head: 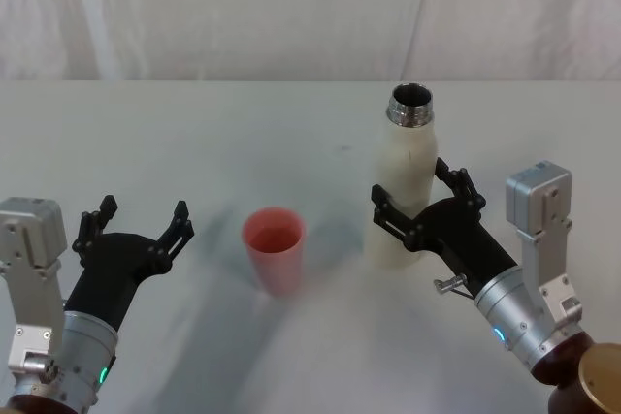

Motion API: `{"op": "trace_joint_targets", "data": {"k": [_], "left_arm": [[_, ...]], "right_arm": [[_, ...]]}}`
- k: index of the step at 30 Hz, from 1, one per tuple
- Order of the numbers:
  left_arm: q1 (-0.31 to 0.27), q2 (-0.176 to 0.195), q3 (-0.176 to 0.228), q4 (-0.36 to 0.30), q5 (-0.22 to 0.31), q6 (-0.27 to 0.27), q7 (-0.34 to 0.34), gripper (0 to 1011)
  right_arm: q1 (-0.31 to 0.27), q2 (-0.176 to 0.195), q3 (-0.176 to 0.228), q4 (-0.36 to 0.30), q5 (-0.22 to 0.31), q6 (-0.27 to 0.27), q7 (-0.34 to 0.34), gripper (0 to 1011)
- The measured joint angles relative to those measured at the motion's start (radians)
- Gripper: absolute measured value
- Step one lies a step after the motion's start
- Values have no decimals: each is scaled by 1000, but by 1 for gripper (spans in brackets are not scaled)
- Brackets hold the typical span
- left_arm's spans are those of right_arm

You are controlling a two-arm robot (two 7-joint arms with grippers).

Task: Grasp the thermos with one hand and pour water into the cup lid.

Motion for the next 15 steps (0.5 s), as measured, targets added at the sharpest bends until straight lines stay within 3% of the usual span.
{"op": "trace_joint_targets", "data": {"k": [15], "left_arm": [[0, 0, 0, 0, 0, 0, 0, 1001]], "right_arm": [[-21, 8, 3, -18, 5, 6, 0, 1003]]}}
